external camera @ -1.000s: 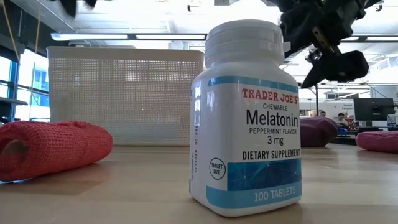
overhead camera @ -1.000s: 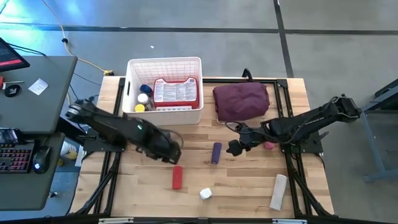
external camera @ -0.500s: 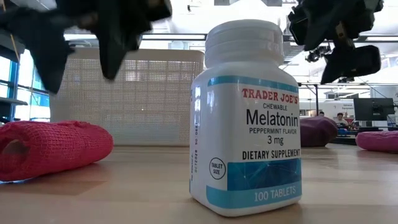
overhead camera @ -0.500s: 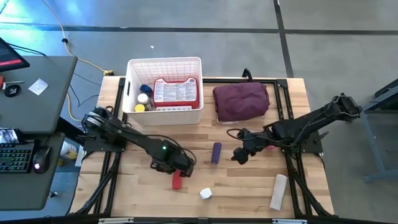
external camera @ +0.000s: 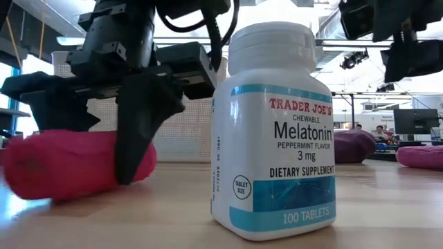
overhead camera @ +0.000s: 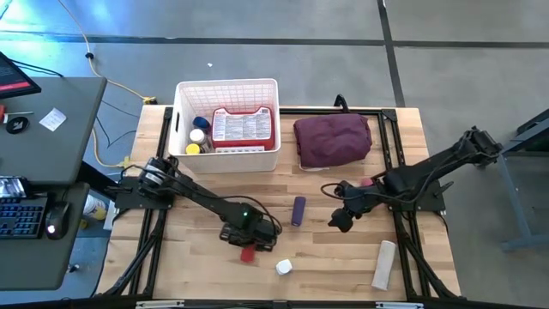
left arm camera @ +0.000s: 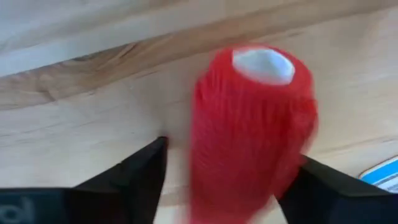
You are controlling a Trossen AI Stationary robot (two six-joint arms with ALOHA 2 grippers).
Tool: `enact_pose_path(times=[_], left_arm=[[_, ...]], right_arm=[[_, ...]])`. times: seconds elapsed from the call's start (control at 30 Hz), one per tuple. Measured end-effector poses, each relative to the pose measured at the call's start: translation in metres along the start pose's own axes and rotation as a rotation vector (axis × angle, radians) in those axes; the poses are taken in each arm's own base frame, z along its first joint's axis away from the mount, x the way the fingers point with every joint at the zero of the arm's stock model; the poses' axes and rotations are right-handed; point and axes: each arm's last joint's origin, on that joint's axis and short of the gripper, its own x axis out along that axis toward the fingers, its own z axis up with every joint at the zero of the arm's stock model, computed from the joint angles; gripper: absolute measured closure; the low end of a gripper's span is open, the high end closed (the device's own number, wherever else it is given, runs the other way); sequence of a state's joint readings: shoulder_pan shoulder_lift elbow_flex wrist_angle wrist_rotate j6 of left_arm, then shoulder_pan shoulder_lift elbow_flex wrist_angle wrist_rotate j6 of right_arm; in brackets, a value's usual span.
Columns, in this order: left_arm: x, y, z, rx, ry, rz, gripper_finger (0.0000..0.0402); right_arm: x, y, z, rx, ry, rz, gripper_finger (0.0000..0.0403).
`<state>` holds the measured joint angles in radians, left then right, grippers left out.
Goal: Pick & place medical supplies in basket/bin
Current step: Put the red bandage into the white bin
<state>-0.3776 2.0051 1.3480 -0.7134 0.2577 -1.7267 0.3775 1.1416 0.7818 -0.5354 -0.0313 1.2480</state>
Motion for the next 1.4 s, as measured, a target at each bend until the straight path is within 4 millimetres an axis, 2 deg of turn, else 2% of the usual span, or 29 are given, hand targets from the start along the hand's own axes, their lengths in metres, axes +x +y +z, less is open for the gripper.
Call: enact_pose_path(times=[0.1, 0.2, 0.3, 0.4, 0.47, 0.57, 0.77, 0.87, 1.0, 1.13, 1.23, 1.4], left_arm=[[0.002, 0.001, 0.000, 0.028, 0.027, 0.016, 0.0155], [-0.007, 0.002, 0.001, 0.085, 0.030, 0.013, 0.0207], [-0.032, 0.001, 0.001, 0.151, 0.030, -0.026, 0.0260], [-0.065, -0.004, 0.002, 0.210, -0.003, -0.129, 0.0294], [-0.089, -0.005, 0.004, 0.241, -0.051, -0.189, 0.0294], [-0.138, -0.002, 0.008, 0.291, -0.153, -0.311, 0.0293], [-0.231, 0.021, 0.025, 0.414, -0.444, -0.489, 0.0250], [-0.270, 0.037, 0.038, 0.438, -0.549, -0.561, 0.0244], [-0.305, 0.056, 0.067, 0.420, -0.663, -0.591, 0.0261], [-0.324, 0.076, 0.108, 0.357, -0.760, -0.558, 0.0280], [-0.324, 0.084, 0.146, 0.319, -0.749, -0.529, 0.0281], [-0.303, 0.089, 0.208, 0.293, -0.653, -0.455, 0.0266]], right_arm=[[-0.004, -0.002, -0.002, -0.004, -0.004, -0.012, 0.0116], [-0.008, -0.002, -0.002, -0.002, -0.025, -0.013, 0.0116], [-0.010, -0.004, -0.002, -0.002, -0.040, -0.021, 0.0116], [-0.011, -0.005, -0.002, 0.002, -0.042, -0.028, 0.0116], [-0.011, -0.005, -0.001, 0.005, -0.049, -0.029, 0.0116], [-0.011, -0.005, 0.000, 0.024, -0.053, -0.031, 0.0116], [-0.013, -0.005, 0.002, 0.095, -0.117, -0.028, 0.0116], [-0.014, -0.004, 0.004, 0.127, -0.153, -0.021, 0.0116], [-0.015, -0.006, 0.011, 0.171, -0.189, -0.016, 0.0116], [-0.016, -0.007, 0.022, 0.209, -0.248, 0.002, 0.0116], [-0.018, -0.007, 0.032, 0.244, -0.288, 0.025, 0.0116], [-0.020, -0.008, 0.045, 0.296, -0.336, 0.066, 0.0116]])
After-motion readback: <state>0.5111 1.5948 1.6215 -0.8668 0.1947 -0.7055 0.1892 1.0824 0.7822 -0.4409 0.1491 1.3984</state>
